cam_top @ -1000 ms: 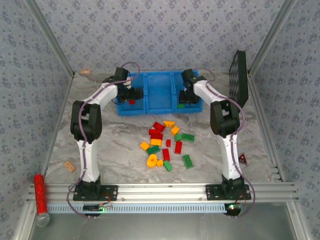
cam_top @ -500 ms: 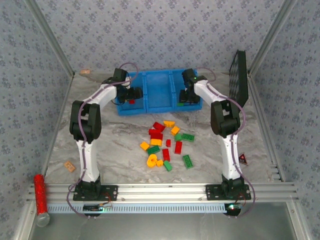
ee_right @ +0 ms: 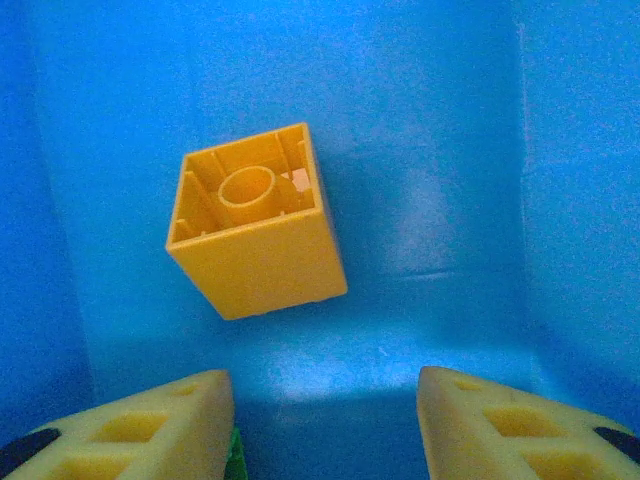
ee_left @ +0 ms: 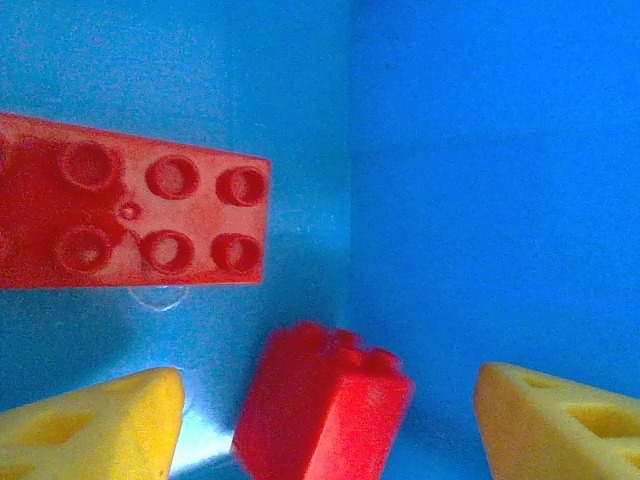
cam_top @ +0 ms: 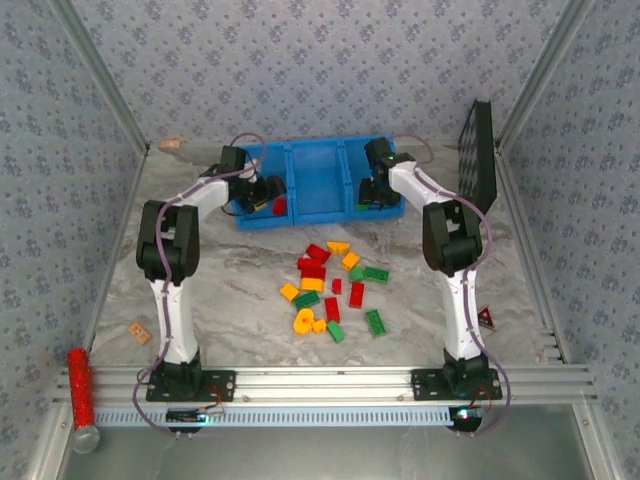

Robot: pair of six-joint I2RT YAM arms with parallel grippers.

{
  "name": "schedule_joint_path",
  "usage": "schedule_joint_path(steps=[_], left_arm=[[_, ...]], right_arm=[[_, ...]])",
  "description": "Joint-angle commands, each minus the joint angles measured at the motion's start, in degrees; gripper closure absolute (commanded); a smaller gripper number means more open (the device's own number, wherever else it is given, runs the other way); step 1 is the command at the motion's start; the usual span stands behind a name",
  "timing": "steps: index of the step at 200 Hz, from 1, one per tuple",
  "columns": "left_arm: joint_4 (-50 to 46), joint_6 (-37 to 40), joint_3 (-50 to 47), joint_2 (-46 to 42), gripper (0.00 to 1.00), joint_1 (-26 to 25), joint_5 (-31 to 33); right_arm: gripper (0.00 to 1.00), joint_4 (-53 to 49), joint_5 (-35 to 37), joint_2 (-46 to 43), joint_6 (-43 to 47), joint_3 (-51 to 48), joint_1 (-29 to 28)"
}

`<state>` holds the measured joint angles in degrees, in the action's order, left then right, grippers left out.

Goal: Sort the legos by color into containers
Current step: Move the container to the top-center of the table.

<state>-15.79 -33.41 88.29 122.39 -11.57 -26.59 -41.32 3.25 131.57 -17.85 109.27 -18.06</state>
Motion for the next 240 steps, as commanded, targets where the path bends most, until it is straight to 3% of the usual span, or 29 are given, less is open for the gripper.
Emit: schedule_joint_path(steps=[1,13,28,57,90,116,152,174,209,240], left_arm=[[1.7,-15.1,-7.5,6.7,0.91,1.9,-2.5],[3.8,-15.9,-8.5,6.1,0.92,2.0,-3.3],[5.4,-16.5,-9.2,5.7,1.0,2.0,-4.4],[10.7,-21.2,-10.8,6.8,1.0,3.0,-7.4],[12.3,-23.2,-12.5,5.5,1.0,3.4,-6.5],[18.9,-29.7,-16.5,4.2,1.0,4.9,-7.2],[18.6,-29.3,-16.4,3.4,1.0,5.1,-7.5],[19.8,-29.8,-16.4,2.3,0.96,5.1,-7.9],[16.5,-27.8,-14.4,-1.6,0.77,5.2,-6.5],[15.4,-27.8,-13.7,-5.5,0.8,5.9,-4.8]], right_arm=[[0.49,-5.1,-2.5,-2.0,-0.2,-1.7,-1.2],[0.52,-5.0,-2.8,-2.1,-0.3,-1.8,-1.2],[0.54,-4.8,-3.0,-2.3,-0.3,-1.9,-1.3],[0.55,-4.8,-3.2,-2.4,-0.3,-1.9,-1.4],[0.54,-4.9,-3.0,-2.5,-0.3,-2.0,-1.4],[0.53,-4.8,-3.0,-2.4,-0.6,-2.0,-1.4],[0.53,-4.7,-3.1,-2.5,-0.7,-2.0,-1.7],[0.52,-4.7,-3.2,-2.8,-0.6,-1.7,-1.9],[0.5,-4.9,-3.2,-3.3,-0.5,-0.9,-2.1],[0.5,-5.1,-3.2,-3.4,-0.6,-0.3,-2.3]])
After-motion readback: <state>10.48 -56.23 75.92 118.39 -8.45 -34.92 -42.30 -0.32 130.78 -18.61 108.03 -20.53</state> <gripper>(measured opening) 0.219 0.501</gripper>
